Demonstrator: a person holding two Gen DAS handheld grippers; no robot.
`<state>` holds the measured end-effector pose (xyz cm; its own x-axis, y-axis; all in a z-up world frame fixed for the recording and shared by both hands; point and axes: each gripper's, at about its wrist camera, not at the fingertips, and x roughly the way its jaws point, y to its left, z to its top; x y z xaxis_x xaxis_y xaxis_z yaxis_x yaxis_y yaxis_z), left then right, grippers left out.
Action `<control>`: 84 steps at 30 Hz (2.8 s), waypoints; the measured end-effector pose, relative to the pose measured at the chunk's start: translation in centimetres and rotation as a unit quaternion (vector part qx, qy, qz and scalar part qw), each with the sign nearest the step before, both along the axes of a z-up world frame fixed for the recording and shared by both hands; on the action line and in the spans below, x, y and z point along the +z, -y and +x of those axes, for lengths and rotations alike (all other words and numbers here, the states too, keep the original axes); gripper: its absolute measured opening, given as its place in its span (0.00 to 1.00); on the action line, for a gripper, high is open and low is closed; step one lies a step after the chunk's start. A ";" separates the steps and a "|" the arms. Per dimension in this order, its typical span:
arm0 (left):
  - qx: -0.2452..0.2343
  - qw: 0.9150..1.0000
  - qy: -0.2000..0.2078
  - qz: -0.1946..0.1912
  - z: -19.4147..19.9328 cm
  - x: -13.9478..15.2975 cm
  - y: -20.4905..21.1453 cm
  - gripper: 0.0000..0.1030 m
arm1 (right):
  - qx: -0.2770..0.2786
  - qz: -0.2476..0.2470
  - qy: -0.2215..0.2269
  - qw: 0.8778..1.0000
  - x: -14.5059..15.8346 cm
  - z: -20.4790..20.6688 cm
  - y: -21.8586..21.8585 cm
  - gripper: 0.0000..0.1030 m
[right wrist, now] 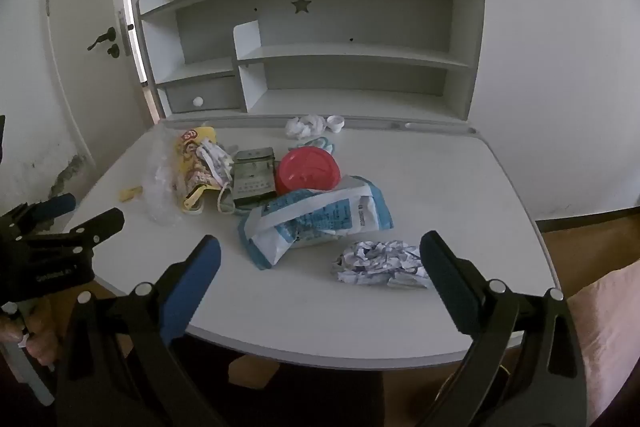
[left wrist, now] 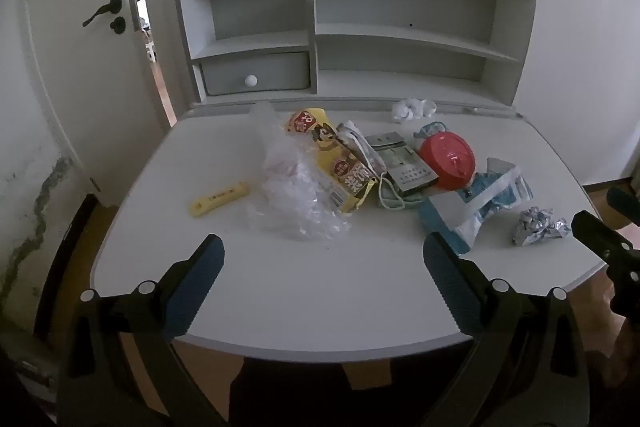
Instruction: Collect trash
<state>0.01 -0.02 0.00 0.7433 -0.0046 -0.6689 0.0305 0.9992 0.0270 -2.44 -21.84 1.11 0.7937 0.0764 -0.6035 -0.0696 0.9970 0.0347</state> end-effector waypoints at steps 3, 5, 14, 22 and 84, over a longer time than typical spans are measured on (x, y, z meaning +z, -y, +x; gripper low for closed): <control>-0.001 1.000 0.000 -0.002 0.0 0.0 0.0 0.94 | 0.001 -0.001 0.001 1.000 0.0 -0.1 0.0 0.93; -0.002 1.000 -0.001 -0.002 0.1 -0.1 -0.1 0.94 | 0.001 -0.003 0.002 1.000 0.1 -0.2 0.0 0.93; 0.003 1.000 0.010 0.003 -0.4 0.5 -0.4 0.94 | 0.000 -0.001 0.006 1.000 0.3 -0.4 -0.1 0.93; -0.001 1.000 0.011 0.005 -0.5 0.7 -0.3 0.94 | 0.001 -0.002 0.010 1.000 0.6 -0.6 -0.1 0.93; -0.005 1.000 0.010 0.008 -0.6 0.4 0.1 0.94 | 0.003 -0.003 0.010 1.000 0.8 -0.6 -0.2 0.93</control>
